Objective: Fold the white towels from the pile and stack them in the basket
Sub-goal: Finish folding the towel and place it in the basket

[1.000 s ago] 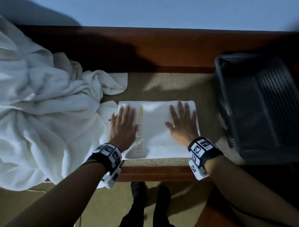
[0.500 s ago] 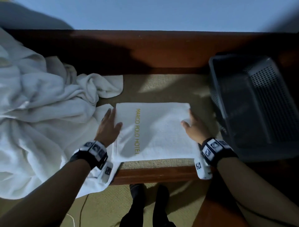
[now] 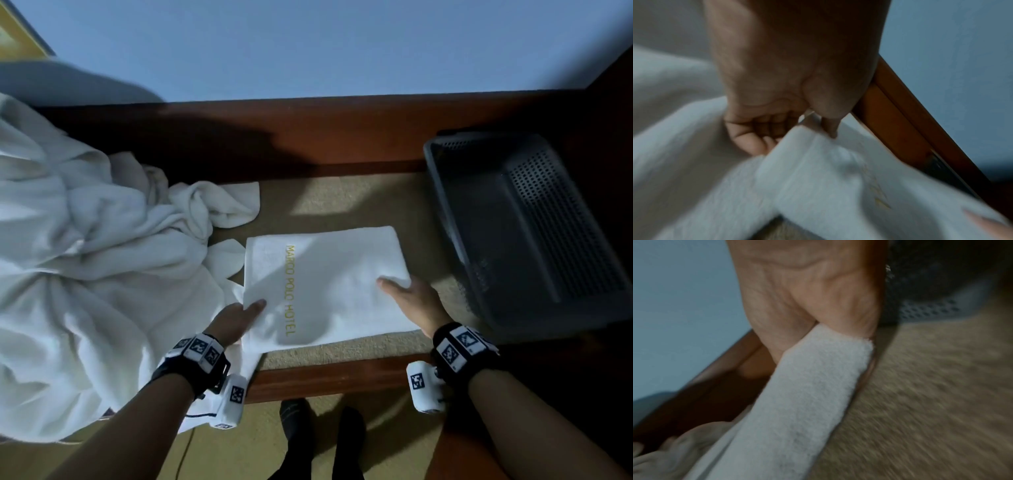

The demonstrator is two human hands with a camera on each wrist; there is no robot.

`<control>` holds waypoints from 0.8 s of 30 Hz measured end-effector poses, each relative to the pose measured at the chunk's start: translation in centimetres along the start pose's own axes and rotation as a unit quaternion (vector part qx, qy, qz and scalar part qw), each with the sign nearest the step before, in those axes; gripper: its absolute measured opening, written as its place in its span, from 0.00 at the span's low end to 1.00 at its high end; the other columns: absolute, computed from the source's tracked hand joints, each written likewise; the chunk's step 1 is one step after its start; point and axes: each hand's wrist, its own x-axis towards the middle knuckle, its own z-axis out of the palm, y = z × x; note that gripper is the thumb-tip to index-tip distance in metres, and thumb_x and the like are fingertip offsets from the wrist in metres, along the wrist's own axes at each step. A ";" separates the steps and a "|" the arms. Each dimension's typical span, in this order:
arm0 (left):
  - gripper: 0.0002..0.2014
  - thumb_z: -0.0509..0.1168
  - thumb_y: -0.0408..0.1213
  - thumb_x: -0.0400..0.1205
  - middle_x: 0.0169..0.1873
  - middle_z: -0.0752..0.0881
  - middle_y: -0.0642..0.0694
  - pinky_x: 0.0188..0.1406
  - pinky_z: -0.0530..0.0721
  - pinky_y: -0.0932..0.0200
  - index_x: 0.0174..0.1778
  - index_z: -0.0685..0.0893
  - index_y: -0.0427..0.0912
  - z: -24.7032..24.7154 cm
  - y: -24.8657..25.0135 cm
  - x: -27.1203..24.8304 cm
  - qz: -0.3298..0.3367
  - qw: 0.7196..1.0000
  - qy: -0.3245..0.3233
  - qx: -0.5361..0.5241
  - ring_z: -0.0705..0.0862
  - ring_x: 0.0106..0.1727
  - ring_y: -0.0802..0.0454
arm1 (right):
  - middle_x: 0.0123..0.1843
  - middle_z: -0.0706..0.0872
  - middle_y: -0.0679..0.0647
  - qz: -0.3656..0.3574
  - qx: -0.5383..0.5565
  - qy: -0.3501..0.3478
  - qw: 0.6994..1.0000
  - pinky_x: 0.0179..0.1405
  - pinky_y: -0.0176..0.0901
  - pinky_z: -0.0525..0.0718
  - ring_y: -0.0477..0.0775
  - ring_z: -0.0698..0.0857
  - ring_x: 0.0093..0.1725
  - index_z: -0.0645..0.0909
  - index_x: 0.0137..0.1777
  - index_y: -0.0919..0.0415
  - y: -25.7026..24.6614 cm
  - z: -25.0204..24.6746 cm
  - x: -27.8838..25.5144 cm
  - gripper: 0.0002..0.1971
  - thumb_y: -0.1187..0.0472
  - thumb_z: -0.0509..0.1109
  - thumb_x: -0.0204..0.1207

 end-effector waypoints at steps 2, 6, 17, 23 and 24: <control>0.33 0.66 0.64 0.81 0.60 0.86 0.34 0.55 0.82 0.46 0.64 0.81 0.35 -0.5 1.6 -1.2 0.023 0.992 0.052 0.113 0.85 0.62 0.34 | 0.63 0.83 0.44 -0.046 -0.047 0.018 0.998 0.56 0.43 0.81 0.54 0.86 0.62 0.80 0.73 0.59 -2.7 -1.3 -2.5 0.37 0.31 0.74 0.75; 0.35 0.73 0.55 0.81 0.73 0.74 0.39 0.76 0.73 0.34 0.80 0.69 0.46 -1.5 7.0 -4.3 0.176 0.958 0.129 0.189 0.71 0.77 0.35 | 0.50 0.83 0.41 -0.155 -0.098 0.044 0.982 0.35 0.38 0.78 0.43 0.84 0.47 0.74 0.64 0.51 -8.1 -4.5 -6.5 0.22 0.42 0.76 0.79; 0.66 0.89 0.43 0.64 0.83 0.71 0.58 0.66 0.80 0.74 0.92 0.51 0.54 -5.5 24.1 -14.9 0.448 0.892 -0.052 0.013 0.74 0.79 0.67 | 0.46 0.83 0.40 -0.437 -0.340 0.093 0.827 0.39 0.53 0.81 0.50 0.84 0.43 0.70 0.49 0.46 -18.2 -15.4 -21.1 0.23 0.46 0.83 0.65; 0.17 0.83 0.37 0.73 0.47 0.93 0.61 0.55 0.88 0.51 0.50 0.93 0.64 -7.1 31.4 -25.0 0.567 0.818 -0.073 0.072 0.92 0.51 0.60 | 0.45 0.85 0.45 -0.479 -0.221 0.148 0.837 0.42 0.51 0.82 0.48 0.84 0.44 0.80 0.48 0.52 -18.5 -23.1 -25.6 0.24 0.52 0.92 0.61; 0.21 0.83 0.31 0.74 0.53 0.94 0.53 0.61 0.89 0.48 0.60 0.92 0.54 -6.9 32.1 -26.6 0.579 0.810 -0.092 0.020 0.93 0.57 0.52 | 0.45 0.85 0.46 -0.476 -0.191 0.179 0.840 0.43 0.54 0.82 0.49 0.84 0.45 0.81 0.49 0.52 -18.1 -24.0 -25.9 0.25 0.51 0.92 0.60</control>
